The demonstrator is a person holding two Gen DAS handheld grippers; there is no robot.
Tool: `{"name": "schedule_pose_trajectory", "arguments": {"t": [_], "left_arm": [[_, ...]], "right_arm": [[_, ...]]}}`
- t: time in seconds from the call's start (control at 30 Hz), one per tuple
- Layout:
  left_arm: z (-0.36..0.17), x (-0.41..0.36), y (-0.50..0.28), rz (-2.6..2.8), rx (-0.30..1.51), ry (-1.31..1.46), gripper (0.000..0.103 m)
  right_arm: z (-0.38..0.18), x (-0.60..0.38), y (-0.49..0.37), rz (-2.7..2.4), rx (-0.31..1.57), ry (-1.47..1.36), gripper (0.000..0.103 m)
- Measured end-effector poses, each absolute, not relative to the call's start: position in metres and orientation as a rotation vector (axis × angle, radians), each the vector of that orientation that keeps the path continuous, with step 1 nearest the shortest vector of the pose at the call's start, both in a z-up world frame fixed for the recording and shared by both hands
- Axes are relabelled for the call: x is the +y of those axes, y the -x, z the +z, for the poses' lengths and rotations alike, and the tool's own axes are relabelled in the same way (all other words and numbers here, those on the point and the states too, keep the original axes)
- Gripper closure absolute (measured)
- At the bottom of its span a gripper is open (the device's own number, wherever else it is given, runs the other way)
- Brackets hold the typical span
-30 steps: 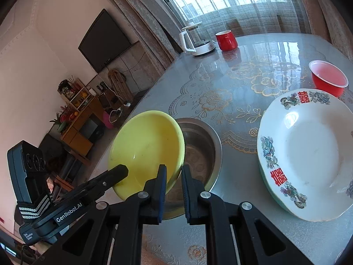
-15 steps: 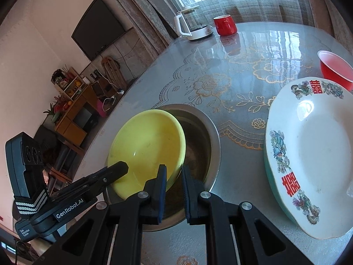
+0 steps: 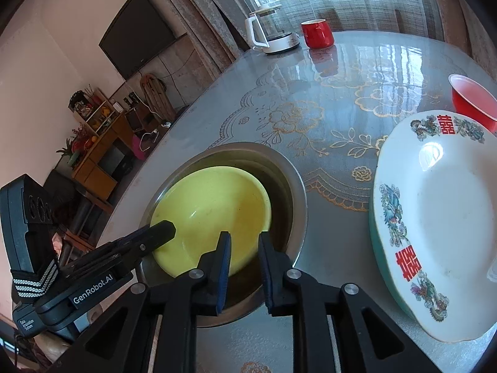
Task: Organize plates and bowls
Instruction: 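Lower the yellow bowl into the steel bowl with the left tool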
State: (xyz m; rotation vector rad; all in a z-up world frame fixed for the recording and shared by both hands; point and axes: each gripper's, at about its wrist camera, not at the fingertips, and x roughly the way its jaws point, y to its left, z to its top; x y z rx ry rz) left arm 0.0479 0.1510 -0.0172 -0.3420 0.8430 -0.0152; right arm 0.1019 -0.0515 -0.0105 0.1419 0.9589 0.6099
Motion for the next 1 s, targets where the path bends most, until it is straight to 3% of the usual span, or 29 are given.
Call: {"name": "schedule_pose_trajectory", "arguments": {"t": [0.23, 0.33, 0.67, 1.0], "left_arm": [[-0.014, 0.142, -0.046, 0.070, 0.818, 0.221, 0.082], [-0.015, 0.147, -0.046, 0.037, 0.824, 0.261, 0.073], [-0.012, 0.141, -0.043, 0.035, 0.787, 0.229, 0.073], [-0.002, 0.137, -0.038, 0.044, 0.767, 0.224, 0.073]], "right_arm": [[-0.011, -0.050, -0.102, 0.612, 0.950, -0.126, 0.083], [-0.011, -0.050, -0.102, 0.614, 0.947, -0.125, 0.083], [-0.012, -0.048, -0.100, 0.616, 0.937, -0.103, 0.081], [-0.001, -0.052, -0.084, 0.628, 0.873, -0.087, 0.073]]}}
